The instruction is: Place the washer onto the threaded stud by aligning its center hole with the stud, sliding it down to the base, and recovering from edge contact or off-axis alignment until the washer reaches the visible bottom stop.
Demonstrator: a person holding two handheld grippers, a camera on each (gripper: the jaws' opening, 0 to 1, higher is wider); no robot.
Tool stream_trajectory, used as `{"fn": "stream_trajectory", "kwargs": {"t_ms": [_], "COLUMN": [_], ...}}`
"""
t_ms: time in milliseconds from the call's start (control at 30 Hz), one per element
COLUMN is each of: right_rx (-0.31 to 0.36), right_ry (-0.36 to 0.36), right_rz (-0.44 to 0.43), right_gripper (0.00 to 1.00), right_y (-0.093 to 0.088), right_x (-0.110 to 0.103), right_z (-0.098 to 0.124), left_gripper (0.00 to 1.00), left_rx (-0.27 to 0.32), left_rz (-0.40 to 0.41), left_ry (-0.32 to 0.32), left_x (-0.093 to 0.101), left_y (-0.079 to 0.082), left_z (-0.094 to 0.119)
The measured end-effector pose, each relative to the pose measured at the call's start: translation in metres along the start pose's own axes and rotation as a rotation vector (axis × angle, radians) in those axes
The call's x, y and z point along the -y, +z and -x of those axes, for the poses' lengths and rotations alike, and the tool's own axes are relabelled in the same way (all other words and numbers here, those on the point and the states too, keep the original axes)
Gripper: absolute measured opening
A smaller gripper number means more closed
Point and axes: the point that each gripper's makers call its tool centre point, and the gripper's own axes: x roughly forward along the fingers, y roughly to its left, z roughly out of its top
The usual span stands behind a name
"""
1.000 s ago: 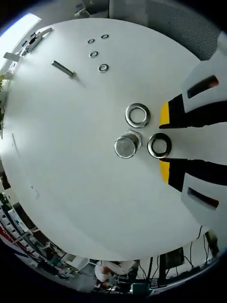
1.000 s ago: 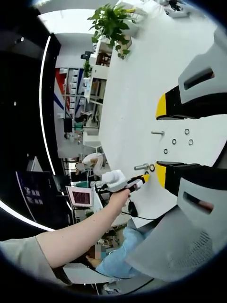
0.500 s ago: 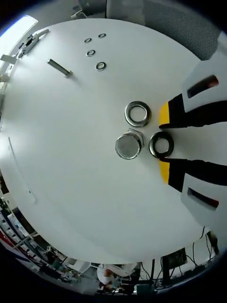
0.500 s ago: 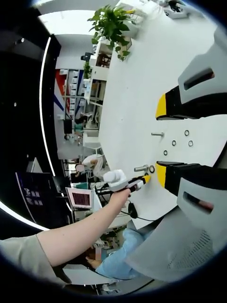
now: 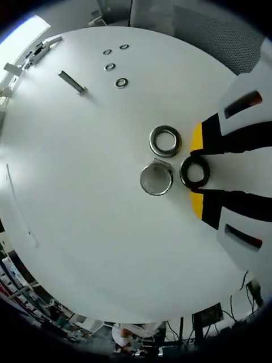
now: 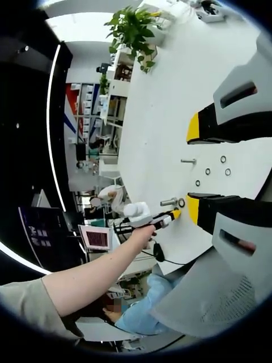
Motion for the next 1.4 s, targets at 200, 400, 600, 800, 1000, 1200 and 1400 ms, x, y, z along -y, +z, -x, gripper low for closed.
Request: {"fn": "stream_trajectory", "kwargs": {"t_ms": [200, 400, 600, 800, 1000, 1200, 1400], "right_rx": [-0.002, 0.002, -0.007, -0.008, -0.012, -0.019, -0.02], "right_ry": [-0.001, -0.004, -0.004, -0.002, 0.006, 0.007, 0.006], "right_rz": [0.0, 0.001, 0.001, 0.004, 0.011, 0.013, 0.011], "right_gripper": [0.36, 0.36, 0.36, 0.36, 0.36, 0.35, 0.35], "right_y": [0.0, 0.001, -0.001, -0.001, -0.001, -0.002, -0.003], "right_x": [0.0, 0.001, 0.001, 0.0, -0.001, -0.001, -0.001], "right_z": [0.0, 0.0, 0.0, -0.001, -0.002, -0.002, -0.002], "left_gripper": [0.22, 0.22, 0.23, 0.23, 0.22, 0.22, 0.22], "left_rx": [-0.003, 0.004, -0.027, -0.041, -0.027, -0.018, -0.043], "left_rz": [0.018, 0.029, 0.024, 0.026, 0.041, 0.043, 0.046], "left_ry": [0.008, 0.022, 0.0, 0.001, 0.008, 0.009, 0.011], "left_x": [0.006, 0.01, 0.006, 0.004, 0.001, -0.001, -0.002], "left_y": [-0.003, -0.005, -0.004, -0.004, -0.004, -0.002, -0.002], "left_z": [0.007, 0.009, 0.006, 0.005, 0.004, 0.002, 0.001]}}
